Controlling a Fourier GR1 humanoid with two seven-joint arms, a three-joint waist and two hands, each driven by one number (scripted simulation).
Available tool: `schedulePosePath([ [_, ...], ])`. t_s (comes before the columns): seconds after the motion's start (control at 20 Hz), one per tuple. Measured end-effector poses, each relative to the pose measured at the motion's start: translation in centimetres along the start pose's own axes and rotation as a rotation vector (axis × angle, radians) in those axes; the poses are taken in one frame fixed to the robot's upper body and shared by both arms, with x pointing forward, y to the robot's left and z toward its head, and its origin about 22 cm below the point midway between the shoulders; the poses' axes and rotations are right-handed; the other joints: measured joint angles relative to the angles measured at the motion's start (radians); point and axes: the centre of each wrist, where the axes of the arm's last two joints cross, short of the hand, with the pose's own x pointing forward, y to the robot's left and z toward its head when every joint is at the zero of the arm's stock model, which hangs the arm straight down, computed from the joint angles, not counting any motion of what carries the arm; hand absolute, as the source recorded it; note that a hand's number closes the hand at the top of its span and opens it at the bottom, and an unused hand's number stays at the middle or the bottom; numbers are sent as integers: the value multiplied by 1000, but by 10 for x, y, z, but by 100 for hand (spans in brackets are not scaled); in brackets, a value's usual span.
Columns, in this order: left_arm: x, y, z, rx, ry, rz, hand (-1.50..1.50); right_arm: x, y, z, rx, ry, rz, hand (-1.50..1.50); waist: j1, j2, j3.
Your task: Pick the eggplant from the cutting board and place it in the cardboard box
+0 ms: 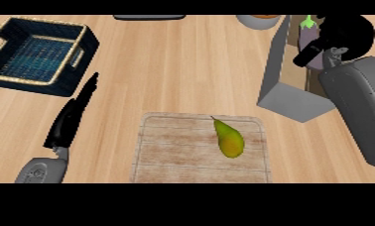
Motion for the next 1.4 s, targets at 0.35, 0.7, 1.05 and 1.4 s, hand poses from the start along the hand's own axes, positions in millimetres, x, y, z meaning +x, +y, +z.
schedulePosePath([
  [0.35,2,-6,0,-5,-14,-1,0,-26,24,-8,16,-84,-195,-150,12,4,0],
  [0.7,2,1,-3,-11,-13,3,0,-34,34,-7,-117,-153,-570,-150,17,6,1],
  [1.05,3,-5,-5,-11,-16,0,0,-69,36,-23,-207,-89,-867,-150,12,5,0],
  [1.4,0,0,-6,-5,-9,2,0,-132,43,-33,-370,-82,-1014,-150,9,3,0],
])
